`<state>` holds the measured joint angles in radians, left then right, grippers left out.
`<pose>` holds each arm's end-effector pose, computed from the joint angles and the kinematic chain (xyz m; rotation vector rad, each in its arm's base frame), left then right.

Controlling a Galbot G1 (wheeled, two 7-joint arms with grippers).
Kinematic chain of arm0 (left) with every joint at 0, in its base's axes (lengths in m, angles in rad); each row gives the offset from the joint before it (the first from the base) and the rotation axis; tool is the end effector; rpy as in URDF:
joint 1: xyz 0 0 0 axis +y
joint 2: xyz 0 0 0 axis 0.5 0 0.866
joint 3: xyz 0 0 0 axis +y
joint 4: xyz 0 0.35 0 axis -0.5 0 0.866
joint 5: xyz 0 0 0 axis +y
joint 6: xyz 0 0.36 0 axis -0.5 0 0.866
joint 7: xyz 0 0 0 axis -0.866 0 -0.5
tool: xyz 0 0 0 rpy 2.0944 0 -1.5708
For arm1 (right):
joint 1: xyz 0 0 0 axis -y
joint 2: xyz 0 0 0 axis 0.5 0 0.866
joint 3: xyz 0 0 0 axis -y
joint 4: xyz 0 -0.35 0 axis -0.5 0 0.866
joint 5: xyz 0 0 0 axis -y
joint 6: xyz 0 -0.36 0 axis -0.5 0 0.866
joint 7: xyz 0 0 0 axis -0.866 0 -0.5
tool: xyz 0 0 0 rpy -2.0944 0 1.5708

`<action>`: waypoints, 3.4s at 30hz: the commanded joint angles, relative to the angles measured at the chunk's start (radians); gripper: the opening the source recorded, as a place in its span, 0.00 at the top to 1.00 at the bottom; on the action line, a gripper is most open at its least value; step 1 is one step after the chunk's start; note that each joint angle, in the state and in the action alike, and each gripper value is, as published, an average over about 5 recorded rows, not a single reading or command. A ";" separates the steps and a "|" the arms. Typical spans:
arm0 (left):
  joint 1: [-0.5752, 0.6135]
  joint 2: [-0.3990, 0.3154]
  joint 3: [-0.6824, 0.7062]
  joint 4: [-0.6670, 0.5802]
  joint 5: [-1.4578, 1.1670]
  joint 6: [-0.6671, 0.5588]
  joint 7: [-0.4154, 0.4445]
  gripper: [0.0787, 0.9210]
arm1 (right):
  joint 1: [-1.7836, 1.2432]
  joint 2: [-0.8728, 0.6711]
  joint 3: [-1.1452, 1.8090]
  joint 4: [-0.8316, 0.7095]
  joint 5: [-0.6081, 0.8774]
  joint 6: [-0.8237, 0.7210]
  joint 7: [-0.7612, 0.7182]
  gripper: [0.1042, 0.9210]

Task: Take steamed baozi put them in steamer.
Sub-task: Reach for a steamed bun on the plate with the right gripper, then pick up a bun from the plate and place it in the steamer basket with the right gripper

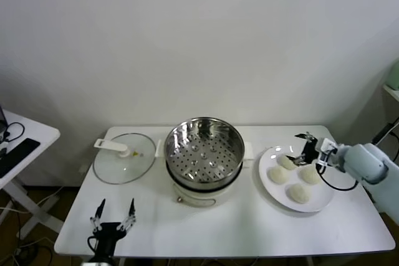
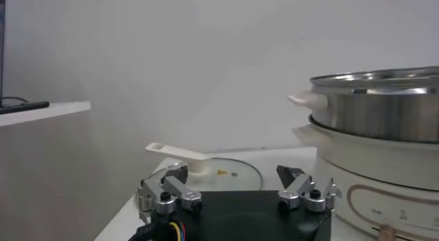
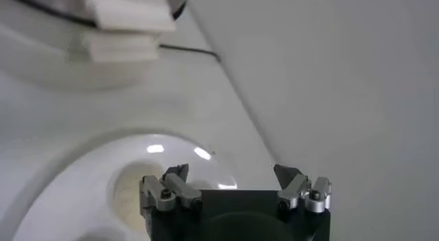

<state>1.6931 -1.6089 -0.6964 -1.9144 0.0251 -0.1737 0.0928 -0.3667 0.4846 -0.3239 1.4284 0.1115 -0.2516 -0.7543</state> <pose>0.1277 0.0495 -0.3853 0.1005 -2.9999 -0.1221 0.4496 -0.2305 -0.1806 0.9785 -1.9873 1.2225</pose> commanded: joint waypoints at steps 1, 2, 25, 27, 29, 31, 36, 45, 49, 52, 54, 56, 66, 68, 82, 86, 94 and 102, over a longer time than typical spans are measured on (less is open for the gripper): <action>0.006 0.016 0.006 0.003 0.016 -0.009 0.000 0.12 | 0.546 0.029 -0.565 -0.240 -0.034 0.177 -0.371 0.12; 0.008 0.016 0.006 0.002 0.018 -0.009 0.000 0.12 | 0.584 0.053 -0.606 -0.262 -0.030 0.187 -0.388 0.12; -0.011 0.006 -0.022 0.047 0.020 -0.023 0.001 0.12 | 0.582 0.415 -0.691 -0.736 -0.243 0.333 -0.444 0.12; -0.015 0.006 -0.023 0.052 0.021 -0.022 0.002 0.12 | 0.556 0.430 -0.664 -0.766 -0.263 0.336 -0.438 0.12; -0.019 0.005 -0.024 0.056 0.021 -0.021 0.003 0.12 | 0.529 0.443 -0.632 -0.787 -0.281 0.338 -0.430 0.12; -0.021 0.006 -0.025 0.060 0.022 -0.021 0.003 0.12 | 0.505 0.455 -0.597 -0.804 -0.296 0.342 -0.422 0.12; -0.024 0.008 -0.026 0.069 0.025 -0.022 0.004 0.12 | 0.464 0.488 -0.516 -0.857 -0.339 0.367 -0.390 0.12; -0.024 0.011 -0.025 0.070 0.034 -0.023 0.006 0.12 | 0.436 0.536 -0.417 -0.923 -0.361 0.393 -0.357 0.12; -0.023 0.014 -0.025 0.072 0.037 -0.026 0.006 0.12 | 0.431 0.549 -0.386 -0.944 -0.362 0.401 -0.351 0.12; -0.023 0.015 -0.025 0.072 0.037 -0.027 0.005 0.12 | 0.427 0.554 -0.380 -0.952 -0.364 0.401 -0.350 0.12; -0.023 0.016 -0.025 0.072 0.038 -0.028 0.005 0.12 | 0.426 0.555 -0.379 -0.956 -0.366 0.402 -0.350 0.12; -0.024 0.016 -0.025 0.072 0.039 -0.028 0.005 0.12 | 0.427 0.557 -0.379 -0.958 -0.369 0.403 -0.352 0.12; -0.026 0.016 -0.025 0.075 0.042 -0.030 0.003 0.12 | 0.436 0.559 -0.392 -0.954 -0.377 0.406 -0.370 0.35; -0.026 0.015 -0.027 0.073 0.043 -0.030 0.003 0.12 | 0.444 0.554 -0.405 -0.945 -0.370 0.407 -0.376 0.42; -0.016 0.019 -0.042 0.072 0.047 -0.039 -0.001 0.12 | 0.972 0.376 -0.955 -0.471 0.019 0.480 -0.440 0.50; -0.016 0.020 -0.045 0.072 0.050 -0.040 -0.002 0.12 | 1.116 0.393 -1.018 -0.355 0.065 0.572 -0.453 0.50; -0.016 0.014 -0.045 0.072 0.059 -0.041 -0.003 0.12 | 1.184 0.556 -0.981 -0.310 0.010 0.832 -0.435 0.49; -0.024 0.001 -0.044 0.073 0.063 -0.040 -0.006 0.12 | 1.024 0.758 -0.895 -0.369 -0.140 0.888 -0.373 0.44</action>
<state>1.6715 -1.6025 -0.7410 -1.8445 0.0850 -0.2145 0.0881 0.6741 1.0674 -1.2234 1.0177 0.0473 0.5072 -1.1632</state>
